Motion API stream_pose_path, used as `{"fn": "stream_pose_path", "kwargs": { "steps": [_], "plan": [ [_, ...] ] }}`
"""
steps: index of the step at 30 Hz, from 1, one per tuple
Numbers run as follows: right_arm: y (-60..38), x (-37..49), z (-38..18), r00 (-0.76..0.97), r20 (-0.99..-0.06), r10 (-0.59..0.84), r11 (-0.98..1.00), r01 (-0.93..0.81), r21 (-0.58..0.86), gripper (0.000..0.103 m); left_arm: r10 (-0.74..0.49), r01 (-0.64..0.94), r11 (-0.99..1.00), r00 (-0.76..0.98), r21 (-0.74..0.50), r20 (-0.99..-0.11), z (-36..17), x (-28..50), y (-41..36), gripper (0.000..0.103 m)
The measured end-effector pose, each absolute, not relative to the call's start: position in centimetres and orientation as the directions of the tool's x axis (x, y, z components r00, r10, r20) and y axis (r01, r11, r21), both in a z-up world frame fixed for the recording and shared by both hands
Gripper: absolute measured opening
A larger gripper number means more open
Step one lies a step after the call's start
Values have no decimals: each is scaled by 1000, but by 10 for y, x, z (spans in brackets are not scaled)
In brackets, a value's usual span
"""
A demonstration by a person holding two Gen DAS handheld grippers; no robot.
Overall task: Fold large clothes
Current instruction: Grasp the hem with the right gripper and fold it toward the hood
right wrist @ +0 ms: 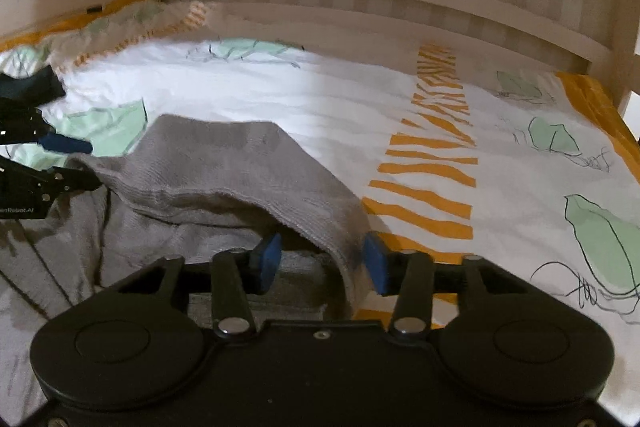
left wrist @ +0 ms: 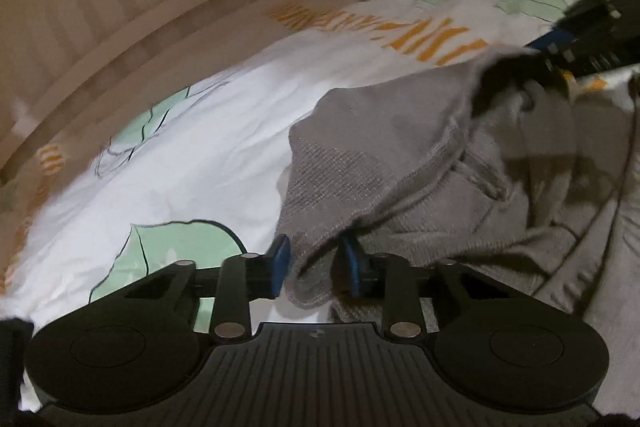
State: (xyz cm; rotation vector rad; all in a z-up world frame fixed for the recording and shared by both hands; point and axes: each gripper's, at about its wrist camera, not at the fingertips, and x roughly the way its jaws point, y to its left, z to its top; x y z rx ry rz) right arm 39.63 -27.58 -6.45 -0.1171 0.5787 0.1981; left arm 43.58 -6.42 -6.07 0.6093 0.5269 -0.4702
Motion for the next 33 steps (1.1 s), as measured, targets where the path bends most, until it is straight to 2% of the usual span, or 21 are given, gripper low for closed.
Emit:
{"fn": "stream_pose_path", "kwargs": {
  "steps": [1,2,5,7,9,11,12,14,17,18,19,20,21,23,26,29,32,33],
  "plan": [
    [-277,398,-64,816,-557,154,975,-216,-48,18,-239,534,732,783,423,-574,-60,437,-63,9],
    [-278,398,-63,820,-553,150,977,-208,-44,10,-230,501,758,805,419,-547,-55,438,-58,8],
    [-289,387,-52,866,-483,131,987,-161,-20,10,-261,430,860,834,275,-485,-38,437,-36,9],
    [-298,376,-49,882,-448,145,988,-156,13,10,-274,436,867,821,240,-501,-38,435,-31,10],
    [-298,369,-54,862,-473,185,977,-212,-6,10,-248,462,837,798,293,-550,-51,433,-33,11],
    [-289,365,-70,810,-551,198,954,-288,-80,11,-225,495,814,751,304,-620,-66,433,-30,13],
    [-285,364,-77,789,-582,198,944,-314,-105,12,-215,501,810,736,303,-642,-71,433,-29,14],
    [-281,361,-86,764,-612,204,931,-344,-119,16,-201,480,822,747,305,-634,-68,430,-25,29],
    [-286,360,-79,761,-609,224,939,-335,-73,23,-199,490,823,721,285,-664,-56,436,-21,38],
    [-289,360,-75,757,-610,234,941,-334,-54,34,-210,501,819,716,281,-665,-50,436,-18,40],
    [-291,358,-72,758,-607,237,942,-333,-49,41,-220,509,814,714,278,-665,-48,435,-15,47],
    [-294,356,-69,758,-606,240,942,-334,-44,53,-230,519,810,710,273,-666,-43,433,-10,55],
    [-297,353,-67,753,-608,252,940,-339,-32,58,-243,528,808,703,263,-668,-39,431,-7,58],
    [-304,350,-65,746,-610,266,940,-342,-9,58,-284,560,798,673,221,-683,-36,428,1,65],
    [-313,345,-61,743,-607,281,942,-334,28,58,-310,572,800,654,182,-690,-30,423,11,65],
    [-320,340,-53,761,-568,314,942,-325,85,58,-367,556,825,665,103,-650,-17,423,14,66],
    [-320,350,-44,780,-510,362,932,-316,178,58,-422,507,861,677,-34,-603,-7,434,8,68],
    [-318,355,-42,784,-499,370,929,-311,199,54,-428,490,869,678,-68,-597,-7,440,2,69]
  ]
}}
